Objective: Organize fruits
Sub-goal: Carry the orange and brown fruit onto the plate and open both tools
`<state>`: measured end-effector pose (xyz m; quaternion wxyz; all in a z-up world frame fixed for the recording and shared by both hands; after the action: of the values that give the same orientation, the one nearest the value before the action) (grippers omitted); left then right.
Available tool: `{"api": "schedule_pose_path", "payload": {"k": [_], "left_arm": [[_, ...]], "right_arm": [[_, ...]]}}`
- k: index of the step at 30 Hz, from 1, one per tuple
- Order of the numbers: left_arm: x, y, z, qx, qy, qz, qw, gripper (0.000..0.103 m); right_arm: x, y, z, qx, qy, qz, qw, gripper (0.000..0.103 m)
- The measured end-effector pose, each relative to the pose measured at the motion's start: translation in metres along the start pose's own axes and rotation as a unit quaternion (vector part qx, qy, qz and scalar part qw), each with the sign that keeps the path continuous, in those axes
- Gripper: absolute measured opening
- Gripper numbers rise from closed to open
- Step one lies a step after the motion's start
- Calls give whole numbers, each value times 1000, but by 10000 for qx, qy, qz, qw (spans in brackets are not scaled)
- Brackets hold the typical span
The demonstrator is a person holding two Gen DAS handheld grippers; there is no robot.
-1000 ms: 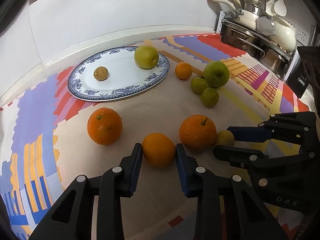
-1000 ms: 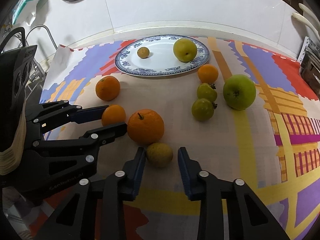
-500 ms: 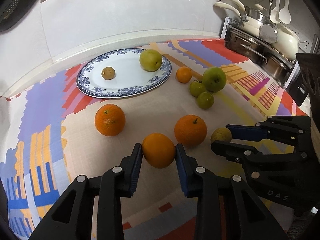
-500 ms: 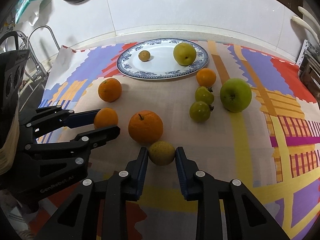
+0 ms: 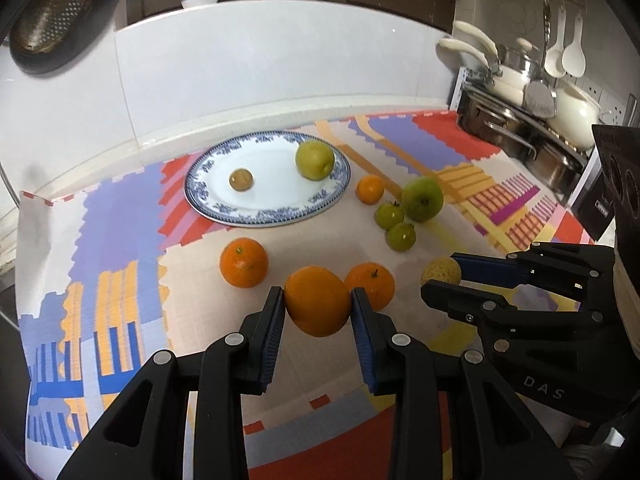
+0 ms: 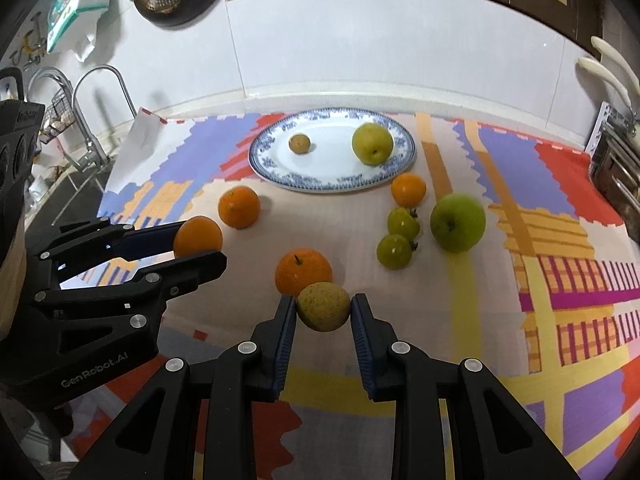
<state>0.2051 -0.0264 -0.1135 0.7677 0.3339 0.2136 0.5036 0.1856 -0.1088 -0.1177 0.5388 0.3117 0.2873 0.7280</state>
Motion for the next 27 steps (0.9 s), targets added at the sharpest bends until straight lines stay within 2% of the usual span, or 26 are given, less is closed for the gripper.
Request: {"api": "schedule_pose_path", "payload": {"k": [14, 20, 27], "left_arm": [[18, 30, 48, -443, 276, 299, 9982, 34], [33, 24, 76, -529, 388, 397, 9971, 34], [49, 3, 102, -439, 515, 420, 9968, 34]], "right_arm": [[4, 32, 60, -616, 333, 3, 9975, 29], [2, 29, 94, -810, 386, -5, 9960, 29], [-3, 11, 131, -894, 444, 32, 9950, 29]]}}
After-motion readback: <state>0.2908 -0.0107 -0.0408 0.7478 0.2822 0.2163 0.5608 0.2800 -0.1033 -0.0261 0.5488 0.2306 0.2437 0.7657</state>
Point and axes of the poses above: each gripper's, at about its wrist camera, not at the fingertips, and y roughly against the way its jaws point, x to its left, z to its top, the point moved 9 cm from there along -y, roughly the way its jaws point, and after that the axes turned 4 degrees about z, right-handed, at the moved point
